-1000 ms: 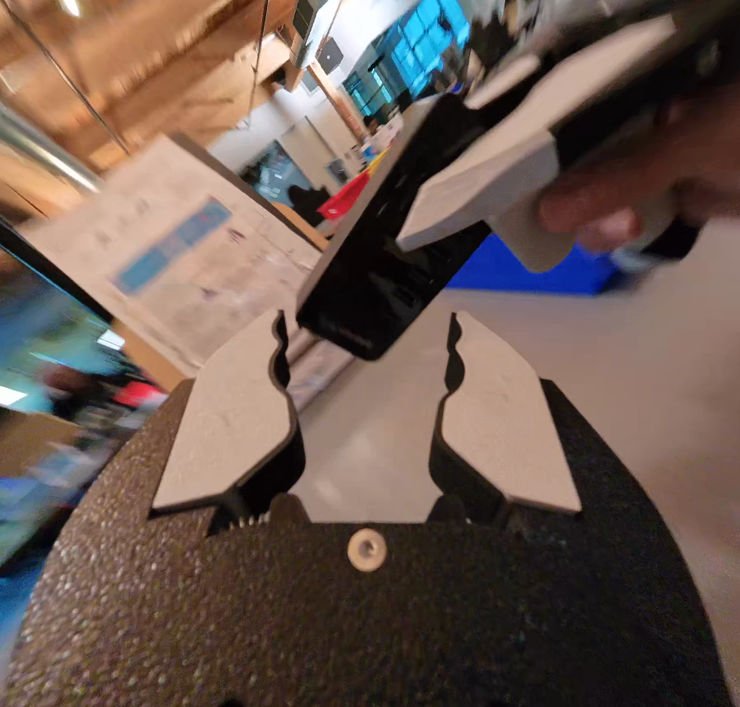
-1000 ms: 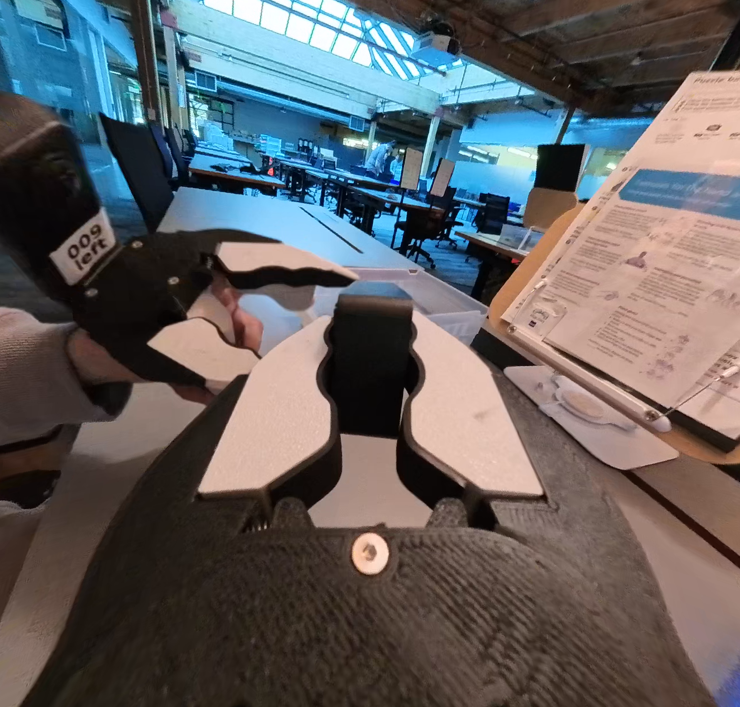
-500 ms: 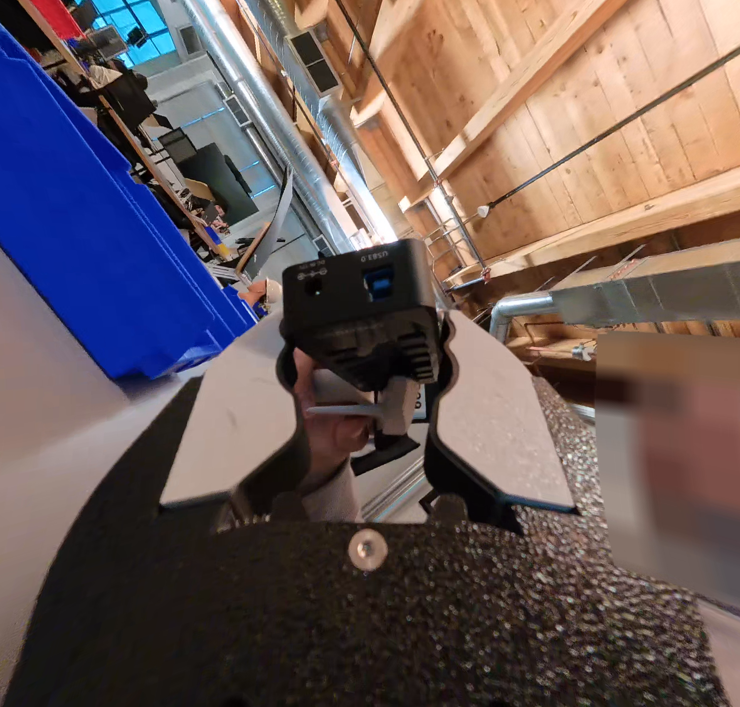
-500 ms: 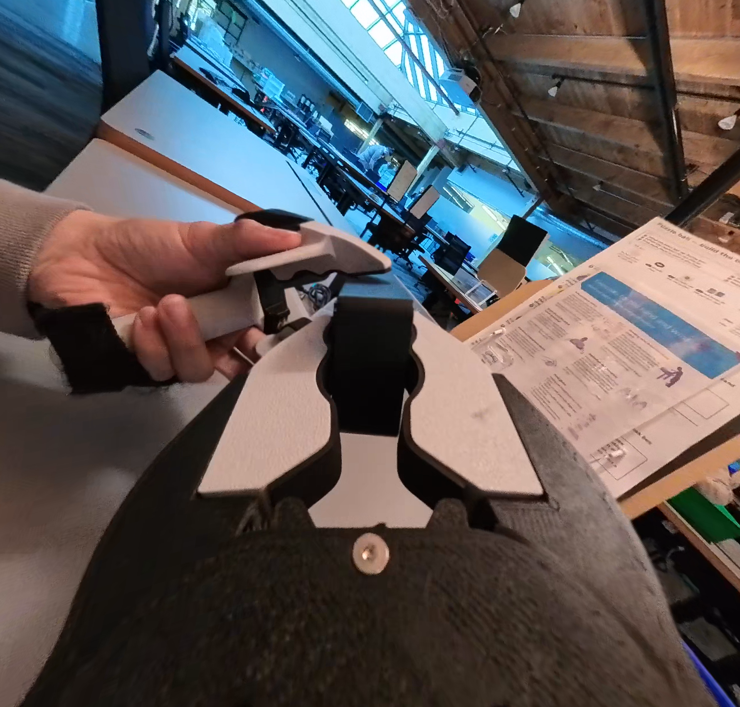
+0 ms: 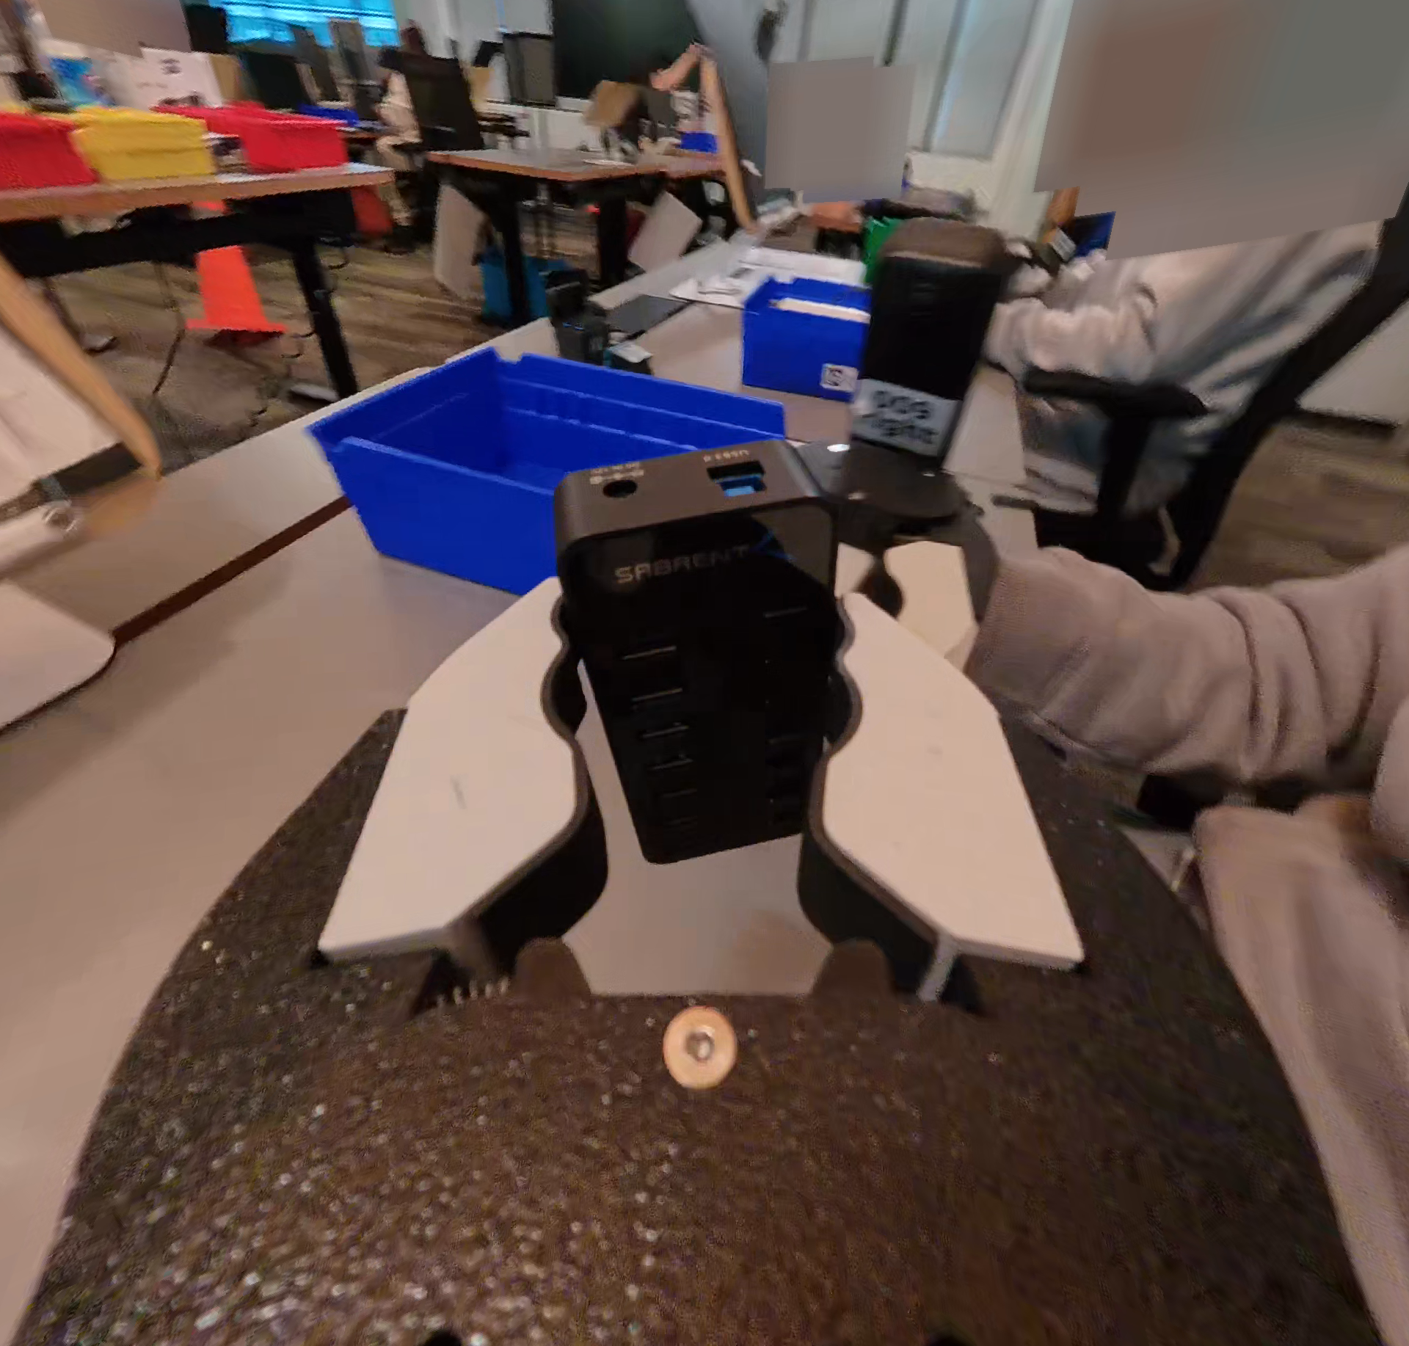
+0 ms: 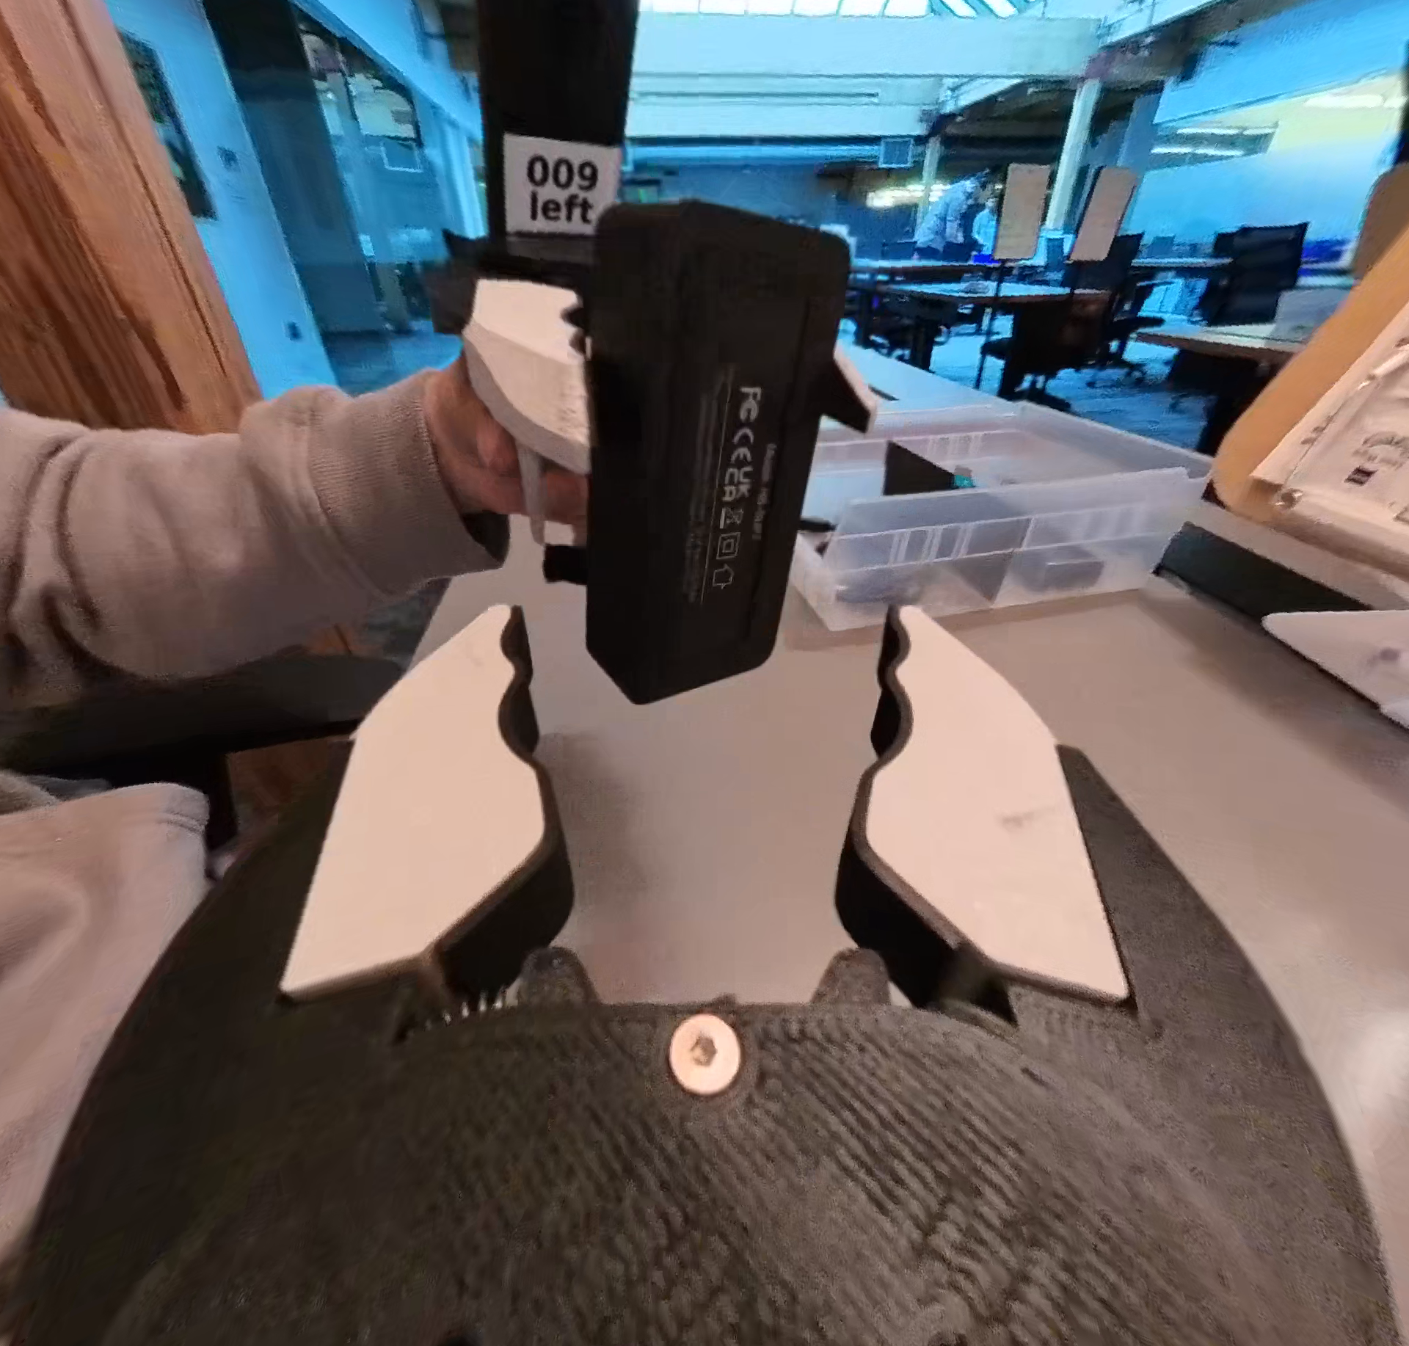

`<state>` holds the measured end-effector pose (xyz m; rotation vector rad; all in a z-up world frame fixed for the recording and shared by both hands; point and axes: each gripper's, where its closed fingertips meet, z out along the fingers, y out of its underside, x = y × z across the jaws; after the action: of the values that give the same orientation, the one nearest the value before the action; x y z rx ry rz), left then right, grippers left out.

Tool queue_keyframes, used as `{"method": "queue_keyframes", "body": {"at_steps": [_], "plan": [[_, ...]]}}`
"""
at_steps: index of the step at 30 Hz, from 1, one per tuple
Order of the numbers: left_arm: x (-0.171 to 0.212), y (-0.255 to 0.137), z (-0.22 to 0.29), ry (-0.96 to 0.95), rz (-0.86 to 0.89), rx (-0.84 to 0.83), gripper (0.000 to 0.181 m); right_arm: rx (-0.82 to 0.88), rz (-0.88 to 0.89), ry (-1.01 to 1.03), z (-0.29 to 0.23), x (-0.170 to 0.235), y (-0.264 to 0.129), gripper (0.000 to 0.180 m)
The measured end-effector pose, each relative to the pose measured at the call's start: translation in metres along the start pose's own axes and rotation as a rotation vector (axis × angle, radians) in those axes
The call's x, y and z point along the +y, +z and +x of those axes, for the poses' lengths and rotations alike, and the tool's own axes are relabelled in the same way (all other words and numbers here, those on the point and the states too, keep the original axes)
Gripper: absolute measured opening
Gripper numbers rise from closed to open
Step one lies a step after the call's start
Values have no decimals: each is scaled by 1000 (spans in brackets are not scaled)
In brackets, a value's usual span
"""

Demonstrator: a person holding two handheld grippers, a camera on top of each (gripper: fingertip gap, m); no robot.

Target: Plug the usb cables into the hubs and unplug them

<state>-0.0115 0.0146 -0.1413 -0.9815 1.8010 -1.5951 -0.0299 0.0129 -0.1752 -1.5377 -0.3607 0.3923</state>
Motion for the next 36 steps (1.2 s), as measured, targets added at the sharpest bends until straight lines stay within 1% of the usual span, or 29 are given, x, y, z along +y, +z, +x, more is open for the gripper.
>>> {"method": "queue_keyframes", "body": {"at_steps": [2,4,5,7,8,10,11,13,14,17,20,23,24,25,26,29,32,36], "plan": [[-6,5,18,59,-3,95,62,-98,21,45,-11,2,4,90],[-10,9,34,111,12,198,61,-171,53,45,-23,-3,4,90],[-9,10,40,130,15,235,62,-205,69,22,-30,-5,3,85],[-5,13,47,159,11,284,62,-209,57,-37,-33,-4,4,63],[-3,14,50,166,8,297,62,-201,21,-61,-33,0,5,61],[4,17,49,198,-6,281,62,-192,-58,-86,-29,9,6,61],[7,18,45,204,-17,252,61,-148,-70,-108,-22,11,6,61],[8,17,32,200,-22,141,59,-71,-62,-142,-9,10,6,61],[8,14,27,206,-17,92,64,-53,-66,-151,-5,11,5,61],[9,5,22,271,-76,34,85,-13,-86,-200,3,15,6,61],[6,0,22,379,-155,9,87,-3,-123,-222,5,24,12,61],[4,0,25,432,-253,7,86,-4,-150,-242,6,30,16,61],[6,0,22,454,-291,-10,82,-4,-145,-239,5,30,16,61],[10,0,19,469,-343,-24,68,-13,-145,-233,3,30,17,61],[13,0,15,478,-389,-43,61,-8,-144,-238,4,29,16,60],[22,1,11,462,-467,-45,61,7,-181,-255,8,36,15,60],[25,5,11,480,-481,-37,60,6,-187,-249,8,39,16,60],[22,11,18,442,-423,7,60,-52,-131,-171,2,37,14,60]]}}
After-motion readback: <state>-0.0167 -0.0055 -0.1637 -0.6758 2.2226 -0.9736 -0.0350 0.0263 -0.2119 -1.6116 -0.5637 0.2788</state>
